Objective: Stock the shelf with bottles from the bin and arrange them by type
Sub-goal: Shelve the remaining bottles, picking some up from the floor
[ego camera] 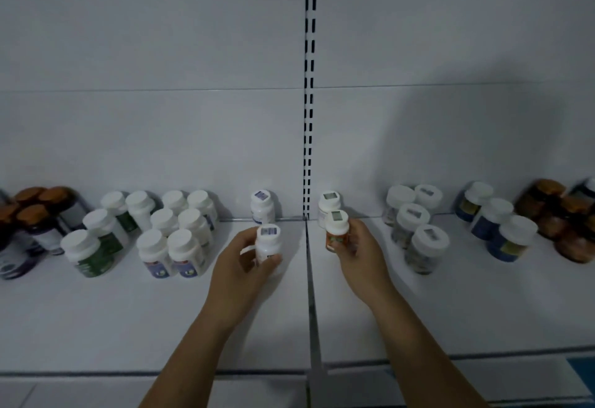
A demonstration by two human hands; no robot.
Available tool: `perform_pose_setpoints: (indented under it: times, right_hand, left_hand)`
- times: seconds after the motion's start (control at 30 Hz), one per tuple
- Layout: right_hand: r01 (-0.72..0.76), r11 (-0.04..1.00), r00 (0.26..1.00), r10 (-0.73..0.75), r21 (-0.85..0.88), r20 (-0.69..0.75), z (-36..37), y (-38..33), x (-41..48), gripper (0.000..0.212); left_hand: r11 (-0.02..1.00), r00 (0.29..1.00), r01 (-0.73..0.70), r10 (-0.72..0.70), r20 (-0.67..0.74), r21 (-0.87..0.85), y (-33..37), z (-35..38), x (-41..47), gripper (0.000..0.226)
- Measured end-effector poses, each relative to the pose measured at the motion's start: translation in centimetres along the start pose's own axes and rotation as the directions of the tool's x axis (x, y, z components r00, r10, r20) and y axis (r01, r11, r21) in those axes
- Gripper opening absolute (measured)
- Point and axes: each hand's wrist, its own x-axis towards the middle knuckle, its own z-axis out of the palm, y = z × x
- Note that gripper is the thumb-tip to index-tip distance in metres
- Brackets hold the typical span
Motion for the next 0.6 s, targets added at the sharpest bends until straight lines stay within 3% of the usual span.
perform_pose_setpoints:
  times: [0.27, 0.6]
  right_hand:
    - [0.008, 0.99, 0.999, -0.015, -0.142, -0.049, 1.4, 0.6, 0.8, 0.046]
    - [0.02, 0.972, 0.998, -0.034, -0.233, -0.06, 1.7, 0.5, 0.6, 0.048]
  left_hand:
    - [1.0, 0.994, -0.021, 0.019, -0.109, -0.022, -1.6, -0.2, 3.1, 0.04]
    - [0.999, 0.991, -0.049, 0.049, -0.121, 0.0, -2.7, 0.0, 4.7, 0.045]
